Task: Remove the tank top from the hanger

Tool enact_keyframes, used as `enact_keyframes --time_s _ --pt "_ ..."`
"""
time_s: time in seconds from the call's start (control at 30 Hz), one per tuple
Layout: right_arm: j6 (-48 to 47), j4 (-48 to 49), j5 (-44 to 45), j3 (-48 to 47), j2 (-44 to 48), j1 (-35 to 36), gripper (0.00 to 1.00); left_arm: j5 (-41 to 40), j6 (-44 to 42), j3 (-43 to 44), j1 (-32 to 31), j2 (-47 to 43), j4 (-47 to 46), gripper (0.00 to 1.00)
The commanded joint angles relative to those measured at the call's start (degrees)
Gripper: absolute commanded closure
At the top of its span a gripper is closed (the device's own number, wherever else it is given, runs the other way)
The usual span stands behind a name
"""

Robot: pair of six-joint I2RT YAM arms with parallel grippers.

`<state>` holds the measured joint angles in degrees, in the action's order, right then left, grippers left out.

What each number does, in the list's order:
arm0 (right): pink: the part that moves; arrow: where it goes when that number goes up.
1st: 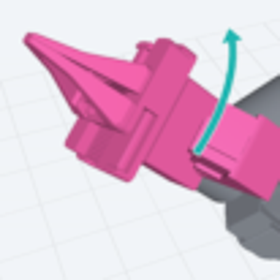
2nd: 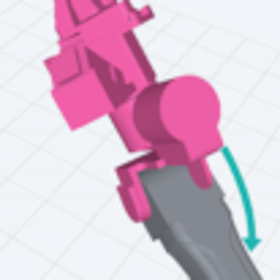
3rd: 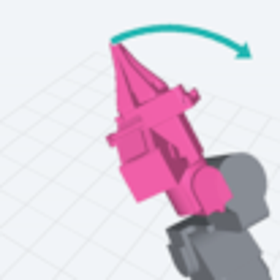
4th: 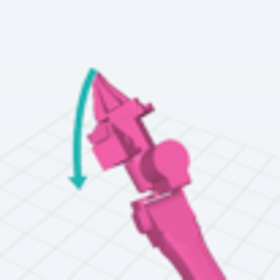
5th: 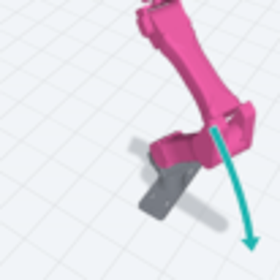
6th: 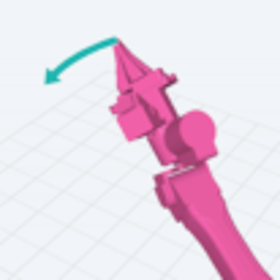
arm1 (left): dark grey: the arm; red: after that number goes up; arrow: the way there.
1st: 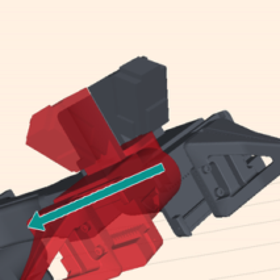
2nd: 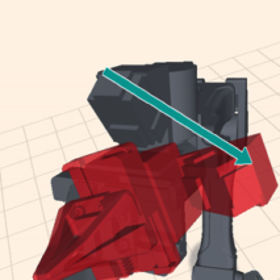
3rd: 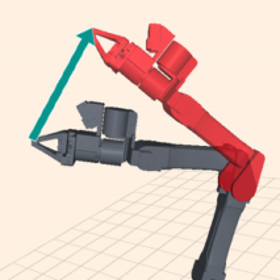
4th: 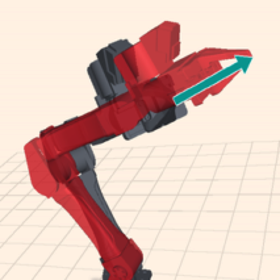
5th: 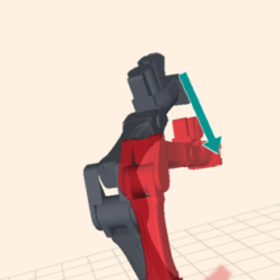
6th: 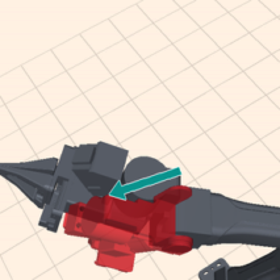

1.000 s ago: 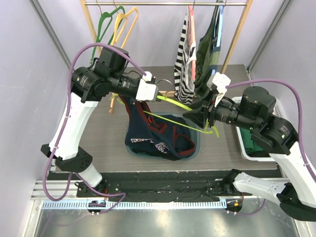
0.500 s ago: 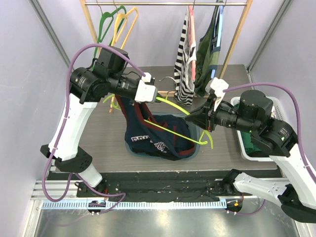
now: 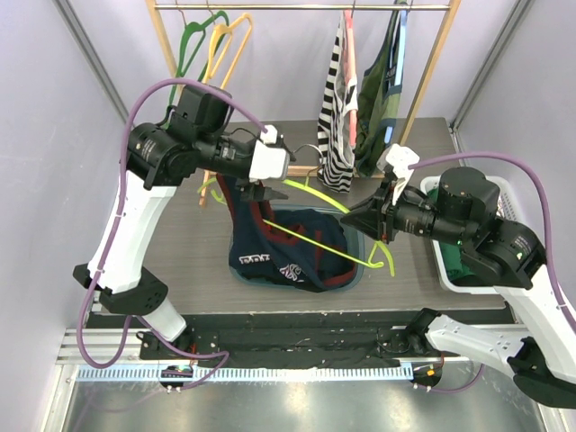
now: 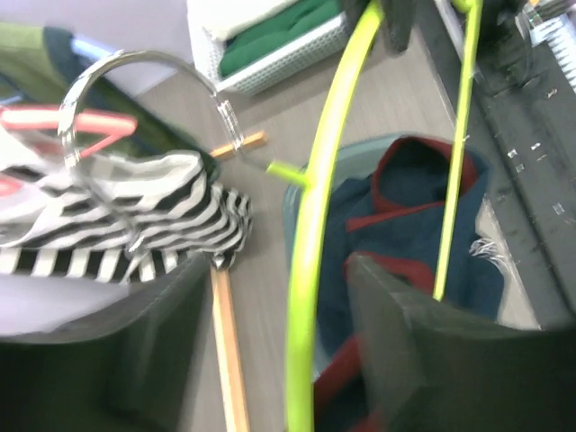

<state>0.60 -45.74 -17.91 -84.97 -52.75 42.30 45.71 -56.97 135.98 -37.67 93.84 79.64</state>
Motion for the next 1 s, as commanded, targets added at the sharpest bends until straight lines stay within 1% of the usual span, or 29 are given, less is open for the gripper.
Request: enact_keyframes --time_s 0.0,0.03,0.07,0.1,0.13,0.2,0.27,0.33,0.4,0.43,0.47,0.53,0.57,0.6,0.73,0.8,0.83,0.9,0.93,0.97 --pt "0.5 0.7 5.6 -1.7 1.8 0.1 0.99 -6.6 9.7 0.5 0.4 -1.6 -0.3 0.14" --pt "0.0 0.2 9.5 -2.1 1.8 0.1 0.99 -10.6 11.6 0.6 0.4 -1.8 -2.4 0.11" --pt "-0.3 -0.7 11.2 -3.1 1.9 0.1 0.99 -14.0 14.1 0.3 0.4 -2.1 -4.9 0.08" --pt "-0.3 -1.0 12.5 -3.6 2.0 0.1 0.99 -17.2 19.2 0.0 0.4 -2.3 -10.1 0.08" --pt "-0.3 -1.3 14.1 -4.1 2.1 0.1 0.99 -23.8 21.0 -0.4 0.4 -3.0 -12.3 0.08" --pt "-1.8 -1.7 17.6 -5.0 2.6 0.1 0.99 -29.1 25.0 -3.3 0.4 -3.9 -17.0 0.07" --pt "-2.4 -1.0 21.5 -5.3 2.9 0.0 0.99 -32.3 25.9 -5.5 0.4 -5.6 -18.0 0.07" --pt "-2.7 -0.5 22.9 -5.6 3.0 0.1 0.99 -33.3 28.5 -9.1 0.4 -6.8 -18.7 0.08" --pt "-2.9 0.3 24.0 -5.6 2.9 0.1 0.99 -33.8 30.0 -12.7 0.4 -8.2 -19.8 0.11" --pt "-2.8 0.7 23.9 -5.8 2.9 0.1 0.99 -34.0 32.5 -14.0 0.4 -8.8 -20.2 0.12" --pt "-2.8 0.9 23.7 -5.9 2.8 0.1 0.99 -35.0 33.8 -15.6 0.4 -9.6 -21.7 0.17" --pt "-2.6 1.0 23.3 -6.9 2.7 0.1 0.99 -35.9 37.0 -19.8 0.4 -10.3 -23.0 0.21" --pt "-2.5 0.8 22.9 -7.2 2.4 0.1 0.99 -36.3 38.1 -21.0 0.4 -10.6 -24.6 0.26" --pt "-2.5 0.8 22.1 -7.7 2.3 0.1 0.99 -37.4 38.9 -23.0 0.4 -10.6 -25.2 0.28" --pt "-1.7 -0.3 20.4 -9.3 1.6 0.1 0.99 -38.2 43.1 -24.8 0.4 -9.6 -28.2 0.37" --pt "-1.1 -0.3 19.8 -9.2 1.7 0.1 0.99 -37.5 44.9 -24.5 0.3 -8.5 -29.4 0.46" --pt "-0.9 -0.2 19.2 -8.8 1.9 0.1 0.99 -37.3 45.3 -24.1 0.3 -8.2 -29.7 0.53" --pt "-0.7 -0.2 19.0 -8.5 2.0 0.1 0.99 -37.4 45.9 -23.8 0.2 -7.4 -30.3 0.60" --pt "-0.7 -0.6 18.7 -8.4 2.1 0.1 0.99 -37.8 45.8 -23.7 0.1 -7.1 -30.5 0.69" --pt "-0.7 -0.8 18.7 -8.4 2.1 0.1 0.99 -38.2 45.9 -23.6 0.1 -7.0 -30.9 0.77"
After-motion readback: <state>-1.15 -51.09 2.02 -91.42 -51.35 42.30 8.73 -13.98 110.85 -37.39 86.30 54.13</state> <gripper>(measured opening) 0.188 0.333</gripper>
